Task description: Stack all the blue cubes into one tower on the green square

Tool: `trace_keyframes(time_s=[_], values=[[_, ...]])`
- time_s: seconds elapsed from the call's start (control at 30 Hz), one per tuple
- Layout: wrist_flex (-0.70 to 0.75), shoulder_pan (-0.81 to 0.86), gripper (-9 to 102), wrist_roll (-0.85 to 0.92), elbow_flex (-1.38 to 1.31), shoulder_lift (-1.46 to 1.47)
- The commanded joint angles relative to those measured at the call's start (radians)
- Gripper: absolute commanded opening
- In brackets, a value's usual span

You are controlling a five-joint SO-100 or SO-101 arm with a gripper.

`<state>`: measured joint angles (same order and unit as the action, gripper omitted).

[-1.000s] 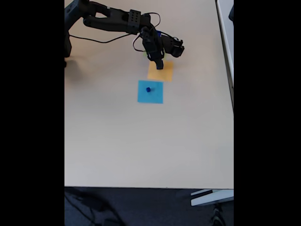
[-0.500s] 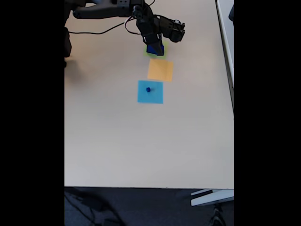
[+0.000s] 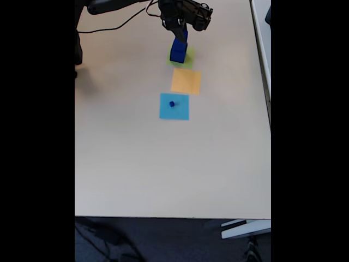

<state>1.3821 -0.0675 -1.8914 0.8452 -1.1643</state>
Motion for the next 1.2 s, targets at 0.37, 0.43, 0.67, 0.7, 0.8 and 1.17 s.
trace_keyframes(time_s=[0.37, 0.43, 0.67, 0.7, 0.8, 1.17], values=[[0.038, -0.014, 0, -0.011, -0.160, 0.054], [0.038, -0.018, 0, -0.014, -0.161, 0.058], [0.049, -0.041, 0, -0.026, -0.163, 0.074], [0.049, -0.044, 0, -0.025, -0.166, 0.077], [0.054, -0.054, 0, -0.028, -0.181, 0.089], [0.051, -0.061, 0, -0.029, -0.193, 0.115]])
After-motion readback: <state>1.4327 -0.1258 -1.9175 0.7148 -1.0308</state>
